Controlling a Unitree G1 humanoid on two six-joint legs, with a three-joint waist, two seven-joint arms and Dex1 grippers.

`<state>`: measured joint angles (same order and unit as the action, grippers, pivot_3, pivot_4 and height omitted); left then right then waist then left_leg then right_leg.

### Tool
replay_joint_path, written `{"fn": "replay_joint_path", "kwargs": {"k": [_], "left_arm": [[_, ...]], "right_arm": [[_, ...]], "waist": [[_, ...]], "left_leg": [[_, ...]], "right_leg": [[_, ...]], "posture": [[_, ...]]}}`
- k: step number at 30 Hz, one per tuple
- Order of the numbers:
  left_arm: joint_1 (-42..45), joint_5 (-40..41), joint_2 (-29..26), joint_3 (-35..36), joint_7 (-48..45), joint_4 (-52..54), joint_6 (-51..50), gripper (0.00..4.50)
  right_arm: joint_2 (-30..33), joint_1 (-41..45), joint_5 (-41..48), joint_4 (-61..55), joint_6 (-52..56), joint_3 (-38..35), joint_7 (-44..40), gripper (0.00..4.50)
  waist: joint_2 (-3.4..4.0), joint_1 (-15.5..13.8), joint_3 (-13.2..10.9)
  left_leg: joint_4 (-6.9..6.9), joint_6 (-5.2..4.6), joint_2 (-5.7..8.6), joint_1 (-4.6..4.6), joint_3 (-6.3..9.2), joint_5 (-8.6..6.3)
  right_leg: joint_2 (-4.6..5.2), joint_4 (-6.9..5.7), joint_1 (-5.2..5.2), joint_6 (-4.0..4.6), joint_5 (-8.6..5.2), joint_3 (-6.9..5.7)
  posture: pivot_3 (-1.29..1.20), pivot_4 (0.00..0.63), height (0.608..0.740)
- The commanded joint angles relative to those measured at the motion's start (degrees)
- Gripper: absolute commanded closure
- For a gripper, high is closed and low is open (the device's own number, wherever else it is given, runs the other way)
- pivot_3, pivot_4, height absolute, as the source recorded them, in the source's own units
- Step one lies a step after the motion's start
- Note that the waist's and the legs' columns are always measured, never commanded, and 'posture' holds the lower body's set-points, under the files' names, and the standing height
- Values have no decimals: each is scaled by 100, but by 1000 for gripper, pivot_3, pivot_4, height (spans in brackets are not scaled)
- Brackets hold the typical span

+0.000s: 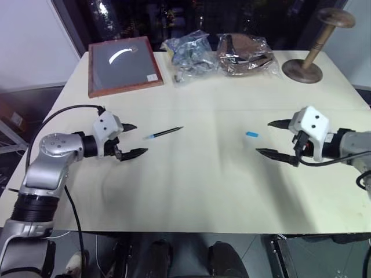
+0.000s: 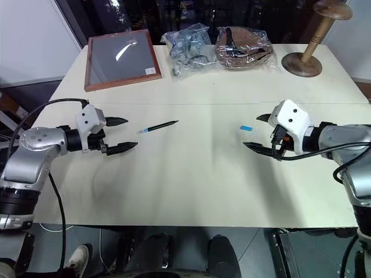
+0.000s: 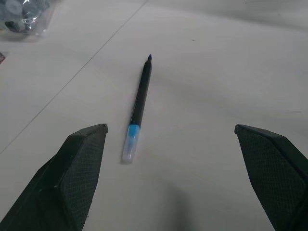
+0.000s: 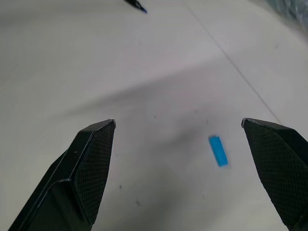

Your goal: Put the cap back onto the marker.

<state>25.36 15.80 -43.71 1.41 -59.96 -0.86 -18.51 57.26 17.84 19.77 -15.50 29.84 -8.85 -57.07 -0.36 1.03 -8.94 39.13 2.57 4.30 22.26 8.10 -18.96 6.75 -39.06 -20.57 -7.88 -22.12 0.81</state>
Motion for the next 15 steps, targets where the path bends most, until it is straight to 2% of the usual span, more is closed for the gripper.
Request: {"fn": "replay_joint_path", "kwargs": {"k": [1,15], "left_arm": [[2,13,-73,234,204,189,8,63],[-16,10,10,150,513,208,-12,63]], "right_arm": [[-50,132,54,-146,-12,28,30,134],[-103,275,51,-82,-15,116,65,134]], "waist": [[0,0,0],[0,-1,0]], "left_leg": [[0,0,0,0,0,0],[0,0,0,0,0,0]], "right_leg": [[0,0,0,0,0,0],[0,0,-1,0,0,0]], "posture": [[0,150,740],[0,150,740]]}}
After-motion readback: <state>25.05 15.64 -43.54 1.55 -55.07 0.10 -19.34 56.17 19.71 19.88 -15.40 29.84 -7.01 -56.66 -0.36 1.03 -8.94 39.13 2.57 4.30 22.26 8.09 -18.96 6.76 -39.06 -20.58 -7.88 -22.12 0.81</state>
